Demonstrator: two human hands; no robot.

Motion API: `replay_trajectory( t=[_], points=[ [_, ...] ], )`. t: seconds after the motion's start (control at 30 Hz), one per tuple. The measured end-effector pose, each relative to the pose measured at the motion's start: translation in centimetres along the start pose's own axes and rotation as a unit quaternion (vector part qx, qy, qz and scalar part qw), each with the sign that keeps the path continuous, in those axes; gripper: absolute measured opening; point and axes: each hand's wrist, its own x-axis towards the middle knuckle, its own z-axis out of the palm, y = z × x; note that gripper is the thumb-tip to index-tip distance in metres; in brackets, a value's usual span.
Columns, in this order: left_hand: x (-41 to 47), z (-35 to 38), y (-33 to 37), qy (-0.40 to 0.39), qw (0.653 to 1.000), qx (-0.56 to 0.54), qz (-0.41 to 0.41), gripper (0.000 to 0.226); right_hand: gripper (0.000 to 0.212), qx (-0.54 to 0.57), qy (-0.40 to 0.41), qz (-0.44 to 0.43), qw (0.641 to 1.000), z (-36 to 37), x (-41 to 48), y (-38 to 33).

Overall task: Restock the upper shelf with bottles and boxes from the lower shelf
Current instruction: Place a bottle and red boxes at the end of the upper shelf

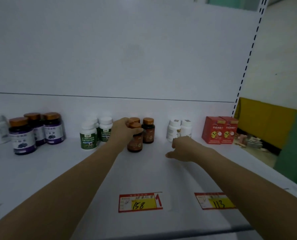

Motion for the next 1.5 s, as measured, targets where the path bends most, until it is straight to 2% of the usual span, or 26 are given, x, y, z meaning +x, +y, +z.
replay_trajectory(
  t=[0.13,0.27,0.33,0.43,0.57,0.67,0.9,1.0,1.23,1.37,1.5],
  points=[
    [0.6,0.2,-0.6,0.022,1.0,0.006,-0.018,0.052,0.051,-0.007,-0.002,-0.002,1.0,-0.3,0.5,-0.7],
    [0.7,0.2,-0.4,0.013,0.999,0.024,-0.028,0.057,0.051,-0.012,-0.005,-0.002,1.0,-0.5,0.7,-1.1],
    [0.4,0.0,-0.3,0.0,0.999,0.034,-0.041,0.068,0.051,-0.017,-0.004,-0.004,1.0,-0.5,0.8,-1.2],
    [-0.4,-0.4,0.0,-0.032,0.99,0.121,-0.064,0.081,0.051,-0.025,-0.001,-0.01,1.0,-1.0,0.6,-1.6],
    [-2.8,-1.7,0.7,-0.127,0.938,0.319,-0.056,0.06,0.053,-0.035,0.001,-0.018,0.999,-1.8,-0.3,-2.4],
    [-4.9,-3.0,1.3,-0.175,0.889,0.421,-0.038,0.054,0.054,-0.042,-0.003,-0.023,0.999,-2.2,-1.7,-3.4],
    [-8.8,-5.9,2.7,-0.202,0.839,0.505,0.007,0.047,0.054,-0.058,0.002,-0.029,0.998,-2.6,-6.1,-5.4],
    [-10.8,-7.0,2.9,-0.202,0.839,0.505,0.017,0.046,0.054,-0.068,0.009,-0.037,0.997,-3.1,-8.1,-6.3],
    [-17.6,-8.7,4.9,-0.165,0.87,0.463,0.029,0.053,0.05,-0.038,0.042,-0.106,0.993,-4.1,-14.7,-7.6],
    [-22.8,-7.2,6.6,-0.122,0.877,0.459,0.076,0.05,0.053,-0.016,0.052,-0.148,0.987,-3.4,-19.5,-6.8],
    [-28.7,-4.3,6.4,-0.098,0.901,0.407,0.113,0.044,0.049,-0.001,0.02,-0.178,0.984,-0.5,-23.5,-4.9]
  ],
)
